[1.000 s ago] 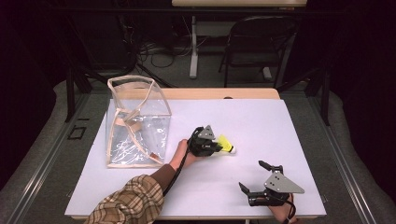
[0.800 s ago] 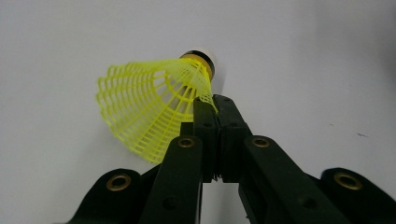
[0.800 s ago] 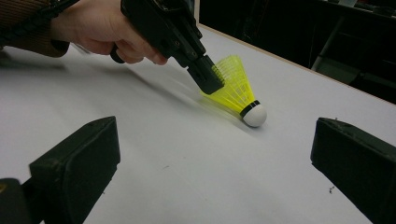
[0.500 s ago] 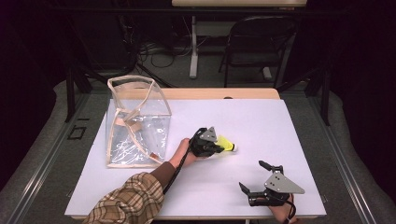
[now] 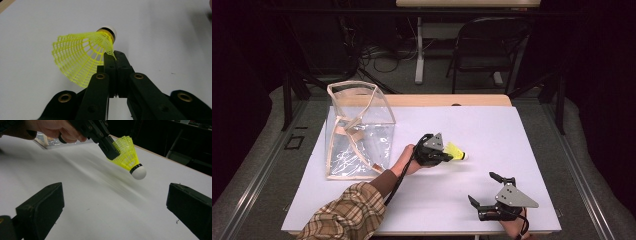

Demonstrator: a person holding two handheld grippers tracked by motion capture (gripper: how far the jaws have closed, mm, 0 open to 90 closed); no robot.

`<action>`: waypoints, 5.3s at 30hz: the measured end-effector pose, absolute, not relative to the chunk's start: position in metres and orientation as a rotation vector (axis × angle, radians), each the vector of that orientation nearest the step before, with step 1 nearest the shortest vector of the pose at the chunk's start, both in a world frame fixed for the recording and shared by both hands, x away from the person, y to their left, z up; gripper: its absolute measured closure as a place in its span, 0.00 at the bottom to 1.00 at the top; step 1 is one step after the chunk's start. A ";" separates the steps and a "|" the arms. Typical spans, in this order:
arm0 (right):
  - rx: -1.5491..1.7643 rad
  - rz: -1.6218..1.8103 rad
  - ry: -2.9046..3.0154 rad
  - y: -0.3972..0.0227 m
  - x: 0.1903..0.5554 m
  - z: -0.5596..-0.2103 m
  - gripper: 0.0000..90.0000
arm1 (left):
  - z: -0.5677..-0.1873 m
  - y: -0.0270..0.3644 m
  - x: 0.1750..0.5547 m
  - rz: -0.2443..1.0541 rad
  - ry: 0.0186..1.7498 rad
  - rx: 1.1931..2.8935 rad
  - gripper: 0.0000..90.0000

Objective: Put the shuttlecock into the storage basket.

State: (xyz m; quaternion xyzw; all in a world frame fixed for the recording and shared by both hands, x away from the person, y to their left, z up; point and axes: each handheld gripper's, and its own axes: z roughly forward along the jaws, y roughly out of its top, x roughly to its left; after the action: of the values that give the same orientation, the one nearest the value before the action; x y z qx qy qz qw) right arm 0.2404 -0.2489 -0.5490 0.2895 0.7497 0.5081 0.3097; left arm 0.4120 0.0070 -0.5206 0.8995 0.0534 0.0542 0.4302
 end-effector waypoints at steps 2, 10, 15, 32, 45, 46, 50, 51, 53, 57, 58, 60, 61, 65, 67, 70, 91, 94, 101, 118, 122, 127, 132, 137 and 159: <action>0.764 1.342 1.981 -0.249 0.240 -0.549 0.01 | -0.518 0.008 0.412 0.132 0.135 2.236 1.00; 0.769 1.340 1.982 -0.249 0.241 -0.550 0.01 | -0.504 0.011 0.411 0.141 0.122 2.220 1.00; 0.766 1.343 1.981 -0.249 0.241 -0.549 0.01 | -0.497 0.010 0.410 0.141 0.116 2.212 1.00; 0.776 1.346 1.980 -0.249 0.241 -0.549 0.01 | -0.463 0.007 0.409 0.166 0.080 2.176 1.00; 0.777 1.347 1.976 -0.249 0.241 -0.549 0.00 | -0.443 0.006 0.411 0.170 0.050 2.160 1.00; 0.778 1.347 1.977 -0.249 0.241 -0.549 0.00 | -0.441 0.005 0.411 0.171 0.048 2.160 1.00; 0.778 1.346 1.979 -0.250 0.241 -0.549 0.00 | -0.436 0.005 0.411 0.173 0.041 2.156 1.00; 0.778 1.346 1.979 -0.250 0.241 -0.549 0.00 | -0.436 0.005 0.411 0.173 0.041 2.156 1.00; 0.777 1.347 1.979 -0.250 0.241 -0.549 0.00 | -0.433 0.004 0.412 0.175 0.039 2.152 1.00; 0.778 1.348 1.980 -0.250 0.241 -0.549 0.00 | -0.429 0.004 0.411 0.176 0.030 2.152 1.00; 0.778 1.347 1.979 -0.250 0.241 -0.549 0.00 | -0.428 0.003 0.411 0.179 0.028 2.148 1.00; 0.778 1.346 1.979 -0.250 0.241 -0.549 0.00 | -0.426 0.003 0.411 0.178 0.026 2.146 1.00; 0.777 1.347 1.978 -0.250 0.241 -0.549 0.00 | -0.425 0.003 0.411 0.180 0.023 2.145 1.00; 0.776 1.349 1.975 -0.250 0.241 -0.549 0.00 | -0.420 0.001 0.411 0.183 0.016 2.143 1.00; 0.776 1.351 1.975 -0.250 0.241 -0.549 0.00 | -0.419 0.001 0.410 0.186 0.014 2.143 1.00; 0.774 1.351 1.973 -0.250 0.241 -0.549 0.00 | -0.414 0.000 0.411 0.193 0.008 2.139 1.00; 0.777 1.350 1.974 -0.250 0.241 -0.549 0.00 | -0.395 0.004 0.416 0.225 0.010 2.121 1.00; 0.778 1.350 1.974 -0.250 0.241 -0.549 0.00 | -0.393 0.006 0.416 0.230 0.011 2.122 1.00; 0.778 1.349 1.974 -0.250 0.241 -0.549 0.00 | -0.392 0.010 0.419 0.237 0.022 2.116 1.00; 0.779 1.347 1.975 -0.251 0.241 -0.549 0.00 | -0.385 0.025 0.424 0.270 0.058 2.103 1.00; 0.779 1.347 1.975 -0.251 0.241 -0.549 0.00 | -0.383 0.029 0.425 0.279 0.063 2.103 1.00; 0.780 1.346 1.975 -0.251 0.241 -0.549 0.00 | -0.382 0.034 0.426 0.290 0.074 2.097 1.00; 0.782 1.347 1.973 -0.251 0.241 -0.549 0.00 | -0.380 0.040 0.428 0.303 0.084 2.096 1.00; 0.783 1.344 1.974 -0.251 0.241 -0.549 0.00 | -0.378 0.047 0.429 0.314 0.098 2.093 1.00; 0.786 1.344 1.970 -0.251 0.241 -0.549 0.00 | -0.370 0.070 0.434 0.362 0.141 2.084 1.00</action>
State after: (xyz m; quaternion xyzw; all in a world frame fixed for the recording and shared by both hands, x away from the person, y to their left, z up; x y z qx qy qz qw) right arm 0.2407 -0.2508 -0.5486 0.2974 0.7459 0.5090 0.3101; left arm 0.4340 0.0697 -0.3702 0.8575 0.0580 0.1488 0.4890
